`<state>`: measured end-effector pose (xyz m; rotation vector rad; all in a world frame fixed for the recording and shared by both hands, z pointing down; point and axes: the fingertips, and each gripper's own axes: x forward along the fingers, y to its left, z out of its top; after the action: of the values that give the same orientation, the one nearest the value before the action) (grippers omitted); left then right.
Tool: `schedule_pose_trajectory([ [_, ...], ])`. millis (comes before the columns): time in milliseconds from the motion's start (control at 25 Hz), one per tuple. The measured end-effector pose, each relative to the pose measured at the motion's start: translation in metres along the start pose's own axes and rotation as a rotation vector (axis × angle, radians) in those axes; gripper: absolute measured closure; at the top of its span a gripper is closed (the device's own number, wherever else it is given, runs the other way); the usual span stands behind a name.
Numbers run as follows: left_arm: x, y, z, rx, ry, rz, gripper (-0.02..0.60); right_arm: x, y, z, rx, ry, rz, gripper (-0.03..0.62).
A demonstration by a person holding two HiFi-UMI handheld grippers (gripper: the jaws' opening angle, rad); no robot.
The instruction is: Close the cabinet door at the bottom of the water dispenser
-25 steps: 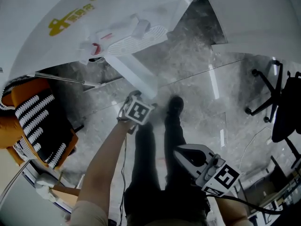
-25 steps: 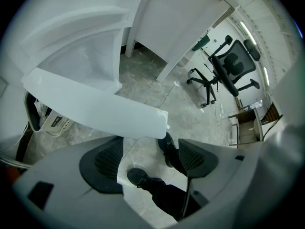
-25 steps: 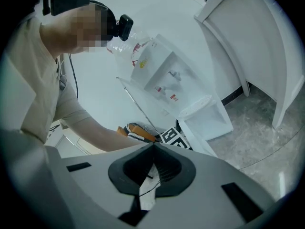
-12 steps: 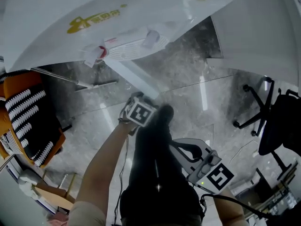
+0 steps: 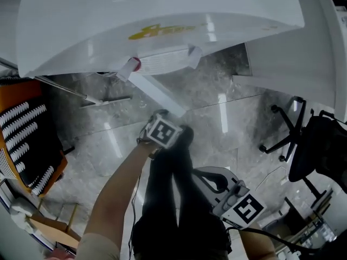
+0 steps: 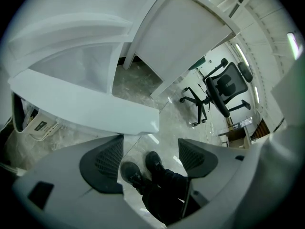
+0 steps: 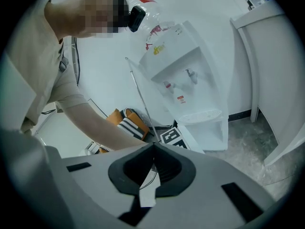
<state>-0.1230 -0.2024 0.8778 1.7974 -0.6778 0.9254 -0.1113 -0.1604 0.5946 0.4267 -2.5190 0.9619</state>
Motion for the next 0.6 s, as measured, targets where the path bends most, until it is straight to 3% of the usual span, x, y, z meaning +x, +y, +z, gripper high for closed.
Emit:
schedule_pose_trajectory([
  [200, 0.002, -0.004, 0.010, -0.003, -0.013, -0.008, 0.252, -0.003, -0.001, 0.005, 0.011, -0.025, -0.009, 0.586],
  [400, 0.003, 0.005, 0.022, 0.052, -0.030, 0.034, 0.252, -0.004, -0.006, 0.000, 0.042, -0.060, -0.001, 0.586],
  [600, 0.013, -0.004, 0.031, 0.060, 0.014, 0.052, 0.252, -0.031, -0.017, -0.004, 0.078, -0.069, -0.004, 0.586],
])
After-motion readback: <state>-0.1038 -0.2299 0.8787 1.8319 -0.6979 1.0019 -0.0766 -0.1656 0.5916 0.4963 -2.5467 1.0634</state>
